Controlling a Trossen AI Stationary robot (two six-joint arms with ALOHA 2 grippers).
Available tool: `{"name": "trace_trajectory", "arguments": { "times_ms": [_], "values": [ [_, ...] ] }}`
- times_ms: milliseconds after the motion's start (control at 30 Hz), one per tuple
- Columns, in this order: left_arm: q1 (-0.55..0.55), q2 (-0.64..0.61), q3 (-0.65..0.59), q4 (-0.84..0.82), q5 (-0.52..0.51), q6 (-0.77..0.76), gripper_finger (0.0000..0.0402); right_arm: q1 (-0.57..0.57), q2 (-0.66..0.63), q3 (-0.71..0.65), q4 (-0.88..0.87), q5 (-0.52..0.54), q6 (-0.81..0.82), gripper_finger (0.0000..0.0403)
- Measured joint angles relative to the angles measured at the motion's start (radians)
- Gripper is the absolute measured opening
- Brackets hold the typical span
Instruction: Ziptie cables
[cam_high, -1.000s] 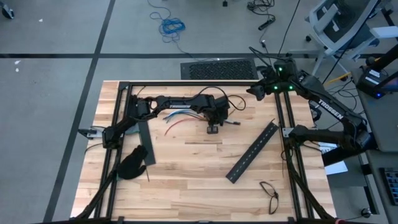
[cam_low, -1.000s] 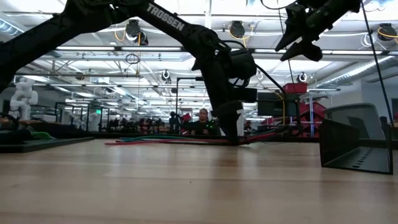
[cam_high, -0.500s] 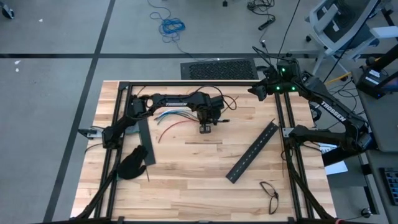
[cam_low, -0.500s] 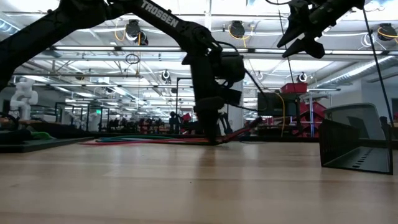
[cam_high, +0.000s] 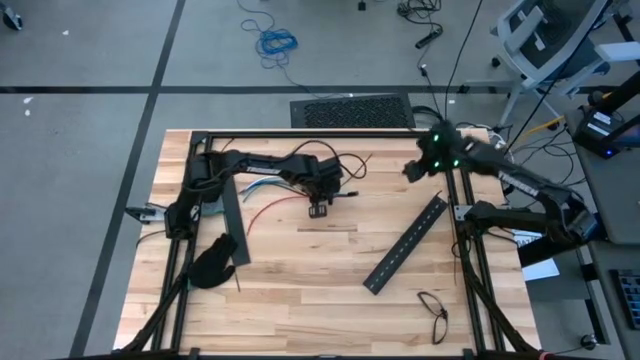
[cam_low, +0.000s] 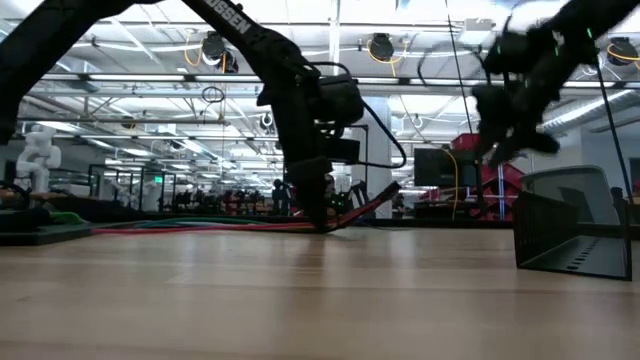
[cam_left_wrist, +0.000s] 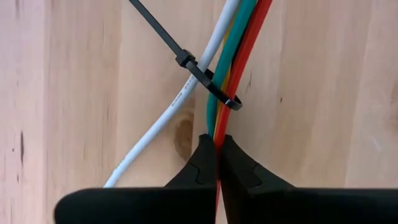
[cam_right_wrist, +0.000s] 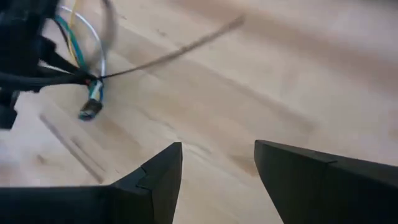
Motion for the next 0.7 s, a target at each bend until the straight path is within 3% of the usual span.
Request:
{"name": "trace_trajectory", "arguments": {
  "times_ms": [133, 200, 267, 467, 700],
  "values": [
    [-0.009, -0.012, -0.006, 0.021, -0.018, 0.025, 0.0002, 0.031, 0.003, -0.251, 0.469, -0.151, 0.306, 0.0196],
    [-0.018, -0.012, -0.006, 0.032, -0.012, 0.073, 0.0001, 0.062, 0.013, -0.338, 0.744, -0.172, 0.489, 0.0196],
    [-0.029, -0.013, -0.007, 0.038, -0.015, 0.121, 0.0001, 0.092, 0.039, -0.385, 0.899, -0.163, 0.594, 0.0196],
    [-0.044, -0.013, -0.007, 0.051, -0.016, 0.159, 0.0005, 0.156, 0.087, -0.399, 0.961, -0.143, 0.627, 0.0196],
    [-0.054, -0.013, -0.005, 0.053, 0.033, 0.081, 0.0065, 0.194, 0.086, -0.399, 1.008, -0.14, 0.624, 0.0196]
  ]
}}
